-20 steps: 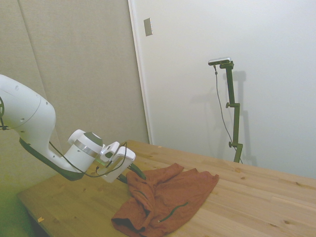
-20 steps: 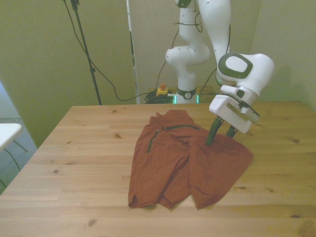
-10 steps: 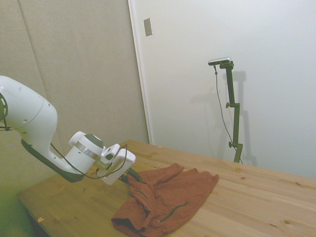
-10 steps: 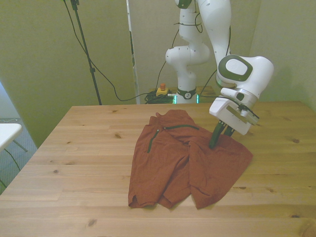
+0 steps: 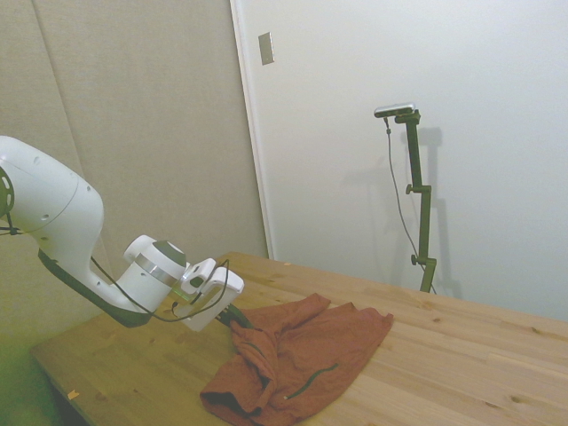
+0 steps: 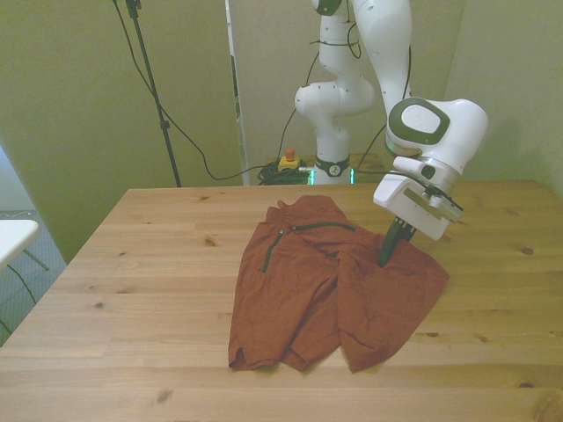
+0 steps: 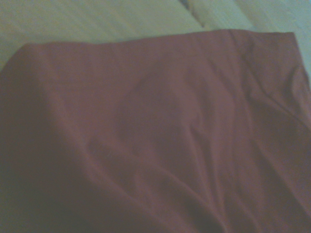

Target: Fold the shorts

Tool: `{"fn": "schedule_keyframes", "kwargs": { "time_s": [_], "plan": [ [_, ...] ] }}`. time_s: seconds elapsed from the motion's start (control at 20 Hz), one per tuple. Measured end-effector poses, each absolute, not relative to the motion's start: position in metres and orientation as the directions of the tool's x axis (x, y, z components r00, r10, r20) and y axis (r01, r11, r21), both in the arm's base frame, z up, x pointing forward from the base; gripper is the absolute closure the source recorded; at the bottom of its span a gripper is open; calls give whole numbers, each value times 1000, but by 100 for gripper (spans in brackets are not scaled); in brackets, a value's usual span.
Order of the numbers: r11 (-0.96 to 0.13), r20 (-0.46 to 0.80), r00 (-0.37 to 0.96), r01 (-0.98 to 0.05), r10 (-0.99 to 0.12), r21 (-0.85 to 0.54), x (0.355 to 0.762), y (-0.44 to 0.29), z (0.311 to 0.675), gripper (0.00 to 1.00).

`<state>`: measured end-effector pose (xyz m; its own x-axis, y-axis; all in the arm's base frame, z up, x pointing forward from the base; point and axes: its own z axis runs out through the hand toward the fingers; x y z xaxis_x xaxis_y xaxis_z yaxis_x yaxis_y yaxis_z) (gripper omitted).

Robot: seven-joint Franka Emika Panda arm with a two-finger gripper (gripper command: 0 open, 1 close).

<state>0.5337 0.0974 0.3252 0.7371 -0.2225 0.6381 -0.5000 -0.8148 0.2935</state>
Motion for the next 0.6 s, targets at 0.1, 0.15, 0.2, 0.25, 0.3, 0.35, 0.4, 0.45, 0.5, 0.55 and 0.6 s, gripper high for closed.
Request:
{"fn": "schedule_keyframes", "kwargs": {
  "time_s": [0.1,0.15,0.2,0.25,0.3,0.35,0.4,0.45,0.5,0.55,0.6],
  "plan": [
    [-806,656,711,-529,-251,265,536,89,343,100],
    [-801,665,698,-544,-267,249,537,84,352,100],
    [-798,672,685,-556,-280,234,538,77,360,100],
    [-793,679,674,-567,-290,223,538,70,368,100],
    [-787,685,663,-579,-302,214,540,62,374,100],
    [-781,690,654,-590,-312,205,541,54,379,100],
    [-776,693,645,-599,-322,197,542,47,382,100],
    [-770,695,638,-609,-332,191,544,40,384,100],
    [-763,696,630,-619,-344,183,545,33,386,100],
    [-759,699,621,-627,-355,172,548,26,388,100],
    [-754,701,610,-637,-369,158,551,19,391,100]
  ]
}}
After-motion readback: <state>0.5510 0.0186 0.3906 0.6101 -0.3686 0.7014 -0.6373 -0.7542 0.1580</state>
